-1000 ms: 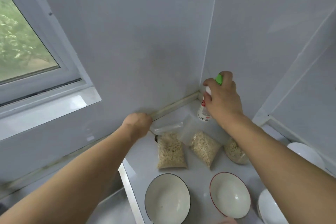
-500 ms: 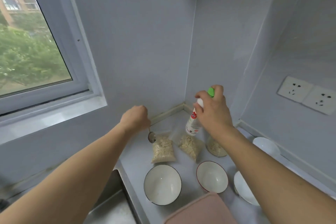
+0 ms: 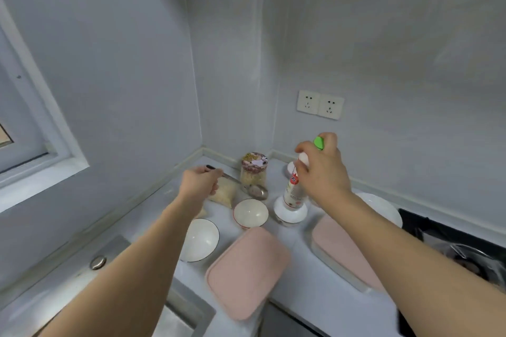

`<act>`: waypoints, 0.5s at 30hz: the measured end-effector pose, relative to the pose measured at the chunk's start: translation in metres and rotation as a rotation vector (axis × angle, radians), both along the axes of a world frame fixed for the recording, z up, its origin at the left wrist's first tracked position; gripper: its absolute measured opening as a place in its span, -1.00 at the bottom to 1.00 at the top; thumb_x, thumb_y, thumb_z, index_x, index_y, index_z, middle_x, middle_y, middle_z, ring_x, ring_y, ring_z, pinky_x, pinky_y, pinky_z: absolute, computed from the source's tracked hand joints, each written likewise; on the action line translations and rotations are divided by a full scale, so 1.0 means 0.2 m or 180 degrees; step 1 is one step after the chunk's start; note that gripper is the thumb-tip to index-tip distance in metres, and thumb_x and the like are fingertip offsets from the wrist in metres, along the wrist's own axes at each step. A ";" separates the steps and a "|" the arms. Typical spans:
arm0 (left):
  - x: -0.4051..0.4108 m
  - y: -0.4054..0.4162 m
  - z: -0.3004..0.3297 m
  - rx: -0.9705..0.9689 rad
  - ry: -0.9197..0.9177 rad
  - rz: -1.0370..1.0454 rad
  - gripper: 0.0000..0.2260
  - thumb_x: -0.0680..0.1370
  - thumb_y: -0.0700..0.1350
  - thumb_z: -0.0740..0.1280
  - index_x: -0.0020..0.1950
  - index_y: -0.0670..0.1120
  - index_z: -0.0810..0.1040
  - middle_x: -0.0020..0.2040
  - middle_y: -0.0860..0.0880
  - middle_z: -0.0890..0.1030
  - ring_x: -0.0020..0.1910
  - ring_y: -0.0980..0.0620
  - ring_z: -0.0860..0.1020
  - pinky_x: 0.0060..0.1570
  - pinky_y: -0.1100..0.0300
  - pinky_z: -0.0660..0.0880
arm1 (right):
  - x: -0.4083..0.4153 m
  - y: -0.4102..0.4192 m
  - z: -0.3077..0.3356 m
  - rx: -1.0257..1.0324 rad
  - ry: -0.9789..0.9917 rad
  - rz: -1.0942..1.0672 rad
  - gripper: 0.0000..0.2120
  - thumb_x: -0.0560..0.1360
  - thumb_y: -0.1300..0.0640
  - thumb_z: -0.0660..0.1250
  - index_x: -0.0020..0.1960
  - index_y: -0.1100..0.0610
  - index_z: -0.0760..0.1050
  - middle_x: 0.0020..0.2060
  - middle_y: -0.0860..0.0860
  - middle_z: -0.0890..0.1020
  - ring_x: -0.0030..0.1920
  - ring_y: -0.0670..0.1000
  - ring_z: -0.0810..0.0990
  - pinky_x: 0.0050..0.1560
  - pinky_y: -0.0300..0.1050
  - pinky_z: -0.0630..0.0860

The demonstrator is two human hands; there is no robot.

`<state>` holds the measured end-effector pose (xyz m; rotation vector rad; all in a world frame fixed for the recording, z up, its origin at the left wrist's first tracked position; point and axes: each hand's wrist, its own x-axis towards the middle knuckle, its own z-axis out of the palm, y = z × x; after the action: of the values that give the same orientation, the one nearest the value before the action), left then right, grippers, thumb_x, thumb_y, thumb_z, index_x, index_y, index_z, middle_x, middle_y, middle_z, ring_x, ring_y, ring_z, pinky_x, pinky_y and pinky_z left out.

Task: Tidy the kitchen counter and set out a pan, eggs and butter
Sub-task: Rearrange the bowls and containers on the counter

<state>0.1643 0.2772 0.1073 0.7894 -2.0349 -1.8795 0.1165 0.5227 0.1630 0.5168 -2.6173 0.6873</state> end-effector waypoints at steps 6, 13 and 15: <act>0.04 0.48 -0.12 0.0927 0.0161 -0.0349 -0.87 0.64 -0.12 0.22 -0.07 -0.11 0.45 -0.19 -0.15 0.61 -0.26 -0.12 0.61 -0.19 0.01 0.58 | 0.16 0.40 -0.05 -0.0173 -0.0042 -0.0499 -0.77 0.53 0.10 0.30 0.18 0.03 0.49 0.25 0.05 0.21 0.12 0.14 0.41 -0.02 -0.07 0.49; 0.10 1.23 -0.29 0.0740 -0.0300 -0.0866 -0.84 0.68 -0.09 0.05 -0.01 -0.15 0.28 -0.33 -0.24 0.53 -0.50 -0.09 0.50 -0.46 0.15 0.46 | 0.46 1.01 -0.19 -0.0276 -0.0197 -0.1130 -0.78 0.52 0.09 0.32 0.16 0.02 0.49 0.24 0.04 0.21 0.13 0.15 0.42 -0.02 0.03 0.54; 0.11 1.40 -0.30 0.0757 -0.0498 -0.1045 -0.85 0.67 -0.12 0.07 -0.04 -0.15 0.31 -0.39 -0.19 0.48 -0.54 -0.03 0.42 -0.53 0.23 0.38 | 0.54 1.16 -0.22 -0.0282 -0.0252 -0.1284 -0.79 0.53 0.09 0.31 0.16 0.03 0.49 0.23 0.03 0.21 0.13 0.14 0.41 -0.01 0.06 0.55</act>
<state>0.1854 0.5576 0.0465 0.7106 -2.1701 -2.3418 0.2249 0.7549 0.1195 -0.0686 -2.6311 0.6934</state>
